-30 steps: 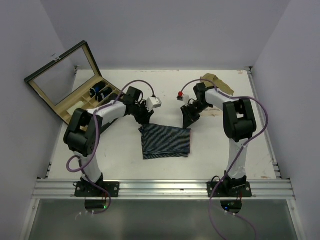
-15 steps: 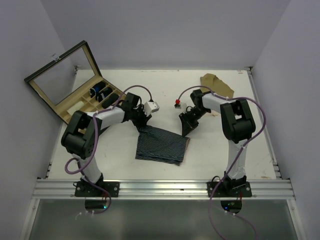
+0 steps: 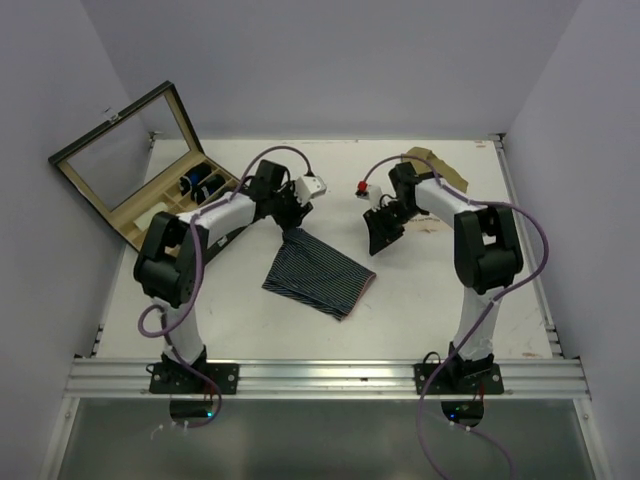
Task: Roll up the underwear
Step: Fold the underwear
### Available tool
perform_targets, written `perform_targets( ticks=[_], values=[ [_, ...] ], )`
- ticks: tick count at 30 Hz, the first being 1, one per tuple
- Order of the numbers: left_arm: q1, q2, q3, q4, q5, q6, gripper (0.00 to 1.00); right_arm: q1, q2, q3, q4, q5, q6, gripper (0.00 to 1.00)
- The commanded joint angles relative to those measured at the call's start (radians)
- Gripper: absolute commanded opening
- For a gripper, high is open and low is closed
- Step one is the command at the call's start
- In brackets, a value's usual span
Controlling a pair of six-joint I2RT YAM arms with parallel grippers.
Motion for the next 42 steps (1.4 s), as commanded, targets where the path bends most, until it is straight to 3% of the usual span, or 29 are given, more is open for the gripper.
perform_targets(
  ticks=[1, 6, 10, 18, 23, 34, 38, 42],
  values=[
    [0.008, -0.192, -0.013, -0.031, 0.089, 0.065, 0.48, 0.002, -0.090, 0.041, 0.015, -0.072, 0.029, 0.25],
    [-0.007, -0.407, -0.146, -0.142, 0.342, 0.253, 0.51, 0.012, -0.082, -0.017, -0.050, -0.120, -0.005, 0.28],
    [-0.131, -0.478, -0.260, -0.171, 0.284, 0.349, 0.51, -0.007, -0.130, -0.105, -0.033, -0.100, 0.047, 0.33],
    [-0.272, -0.467, -0.352, -0.108, 0.237, 0.295, 0.50, -0.095, -0.222, -0.244, 0.051, -0.072, 0.204, 0.40],
    [-0.282, -0.452, -0.343, -0.088, 0.217, 0.278, 0.50, -0.092, -0.190, -0.306, 0.040, -0.089, 0.206, 0.40],
    [-0.285, -0.430, -0.343, -0.022, 0.187, 0.195, 0.50, -0.073, -0.043, -0.277, 0.096, -0.157, 0.317, 0.43],
    [-0.285, -0.432, -0.361, 0.016, 0.155, 0.156, 0.50, -0.075, 0.011, -0.239, 0.171, -0.169, 0.392, 0.36],
    [-0.285, -0.439, -0.370, 0.042, 0.117, 0.122, 0.50, -0.078, 0.042, -0.197, 0.228, -0.143, 0.470, 0.17]
  ],
)
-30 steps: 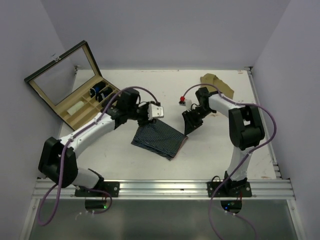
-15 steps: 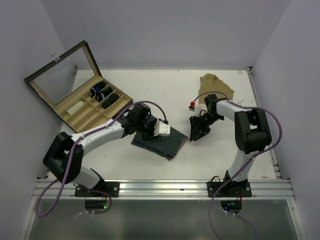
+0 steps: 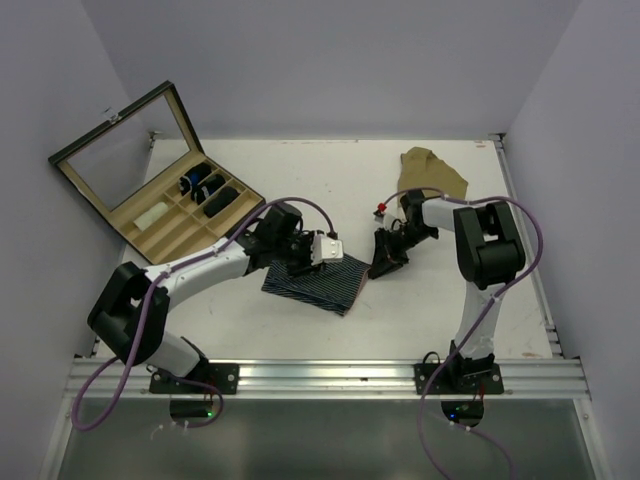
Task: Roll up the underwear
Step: Fold the underwear
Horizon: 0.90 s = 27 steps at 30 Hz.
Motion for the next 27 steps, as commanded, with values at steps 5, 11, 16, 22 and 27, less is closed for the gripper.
perform_targets(
  ticks=[5, 11, 16, 22, 27],
  values=[
    [-0.001, -0.016, -0.030, 0.093, -0.035, -0.073, 0.49, -0.011, 0.028, 0.040, 0.174, 0.065, 0.120, 0.13],
    [-0.053, -0.012, -0.070, 0.062, 0.017, -0.037, 0.49, -0.014, 0.019, -0.020, 0.221, 0.065, 0.135, 0.15],
    [-0.154, 0.014, -0.079, 0.104, -0.071, -0.017, 0.47, -0.020, 0.042, -0.043, 0.263, 0.039, 0.180, 0.21],
    [-0.213, 0.068, -0.061, 0.173, -0.121, -0.040, 0.46, -0.032, 0.032, -0.086, 0.307, 0.020, 0.247, 0.24],
    [-0.239, 0.083, -0.058, 0.191, -0.150, -0.048, 0.46, -0.036, 0.029, -0.110, 0.329, 0.059, 0.311, 0.19]
  ],
)
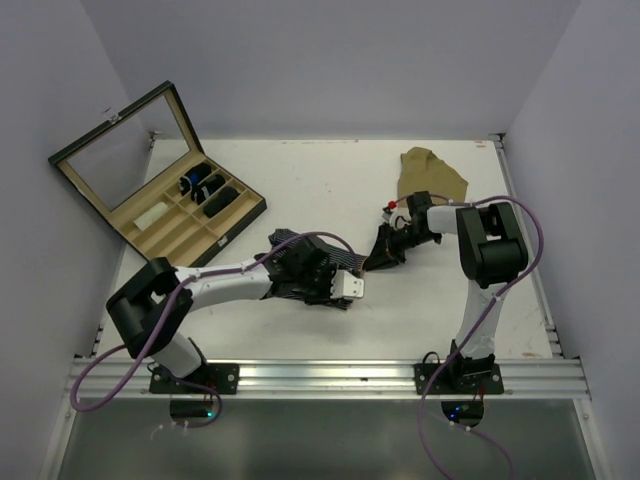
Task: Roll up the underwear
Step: Fold the underwear
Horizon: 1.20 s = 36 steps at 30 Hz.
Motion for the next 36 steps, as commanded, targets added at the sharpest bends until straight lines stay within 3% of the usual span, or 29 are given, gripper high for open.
perform_targets(
  ticks=[1, 14, 36],
  values=[
    [-0.024, 0.004, 0.023, 0.074, -0.033, -0.009, 0.46, 0.003, 0.017, -0.038, 0.057, 0.182, 0.042, 0.18],
    [-0.061, 0.059, 0.070, 0.076, 0.007, 0.003, 0.43, 0.015, 0.043, 0.003, 0.010, 0.354, 0.079, 0.00],
    [-0.073, 0.100, 0.092, 0.079, 0.018, 0.015, 0.39, 0.052, 0.066, 0.031, -0.018, 0.411, 0.081, 0.00]
  ],
)
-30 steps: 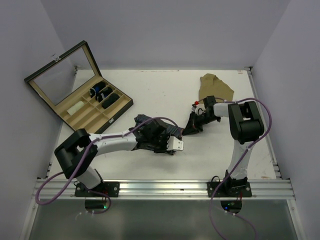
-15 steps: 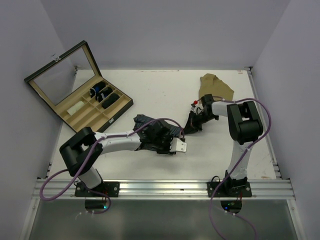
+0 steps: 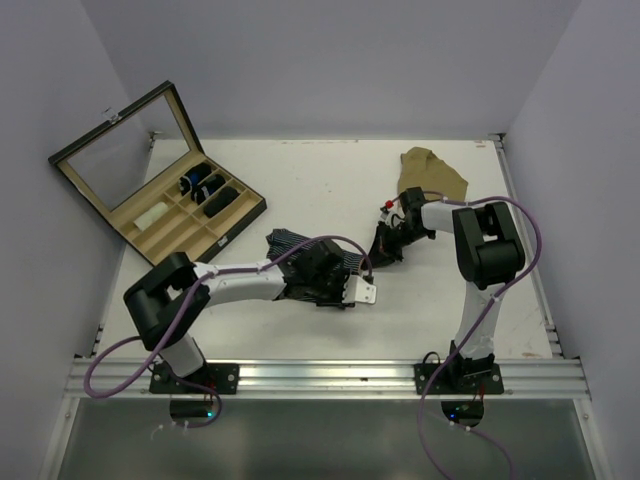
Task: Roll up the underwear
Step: Fold the underwear
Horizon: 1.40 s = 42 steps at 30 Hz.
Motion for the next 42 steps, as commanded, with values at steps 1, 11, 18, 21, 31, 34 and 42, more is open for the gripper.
perform_targets(
  ticks=[1, 11, 18, 21, 31, 34, 42],
  values=[
    [-0.009, 0.010, 0.028, 0.043, 0.027, 0.016, 0.38, 0.007, 0.069, -0.015, 0.033, 0.282, -0.039, 0.00],
    [-0.011, -0.011, -0.006, 0.025, 0.004, 0.053, 0.08, 0.007, 0.086, -0.004, 0.027, 0.275, -0.049, 0.00],
    [-0.011, -0.037, -0.021, -0.001, 0.010, 0.060, 0.00, 0.006, 0.091, -0.003, 0.022, 0.283, -0.053, 0.00],
    [-0.011, -0.056, -0.023, -0.027, 0.027, 0.060, 0.00, 0.006, 0.094, 0.000, 0.021, 0.286, -0.053, 0.00],
    [-0.012, -0.079, -0.059, -0.035, 0.039, 0.053, 0.00, 0.004, 0.095, 0.002, 0.019, 0.291, -0.055, 0.00],
    [-0.012, -0.083, -0.064, -0.037, 0.049, 0.043, 0.00, 0.004, 0.095, 0.002, 0.018, 0.288, -0.056, 0.00],
    [-0.015, -0.022, -0.073, 0.014, 0.070, 0.007, 0.00, 0.004, 0.085, 0.002, 0.021, 0.277, -0.061, 0.00]
  ],
)
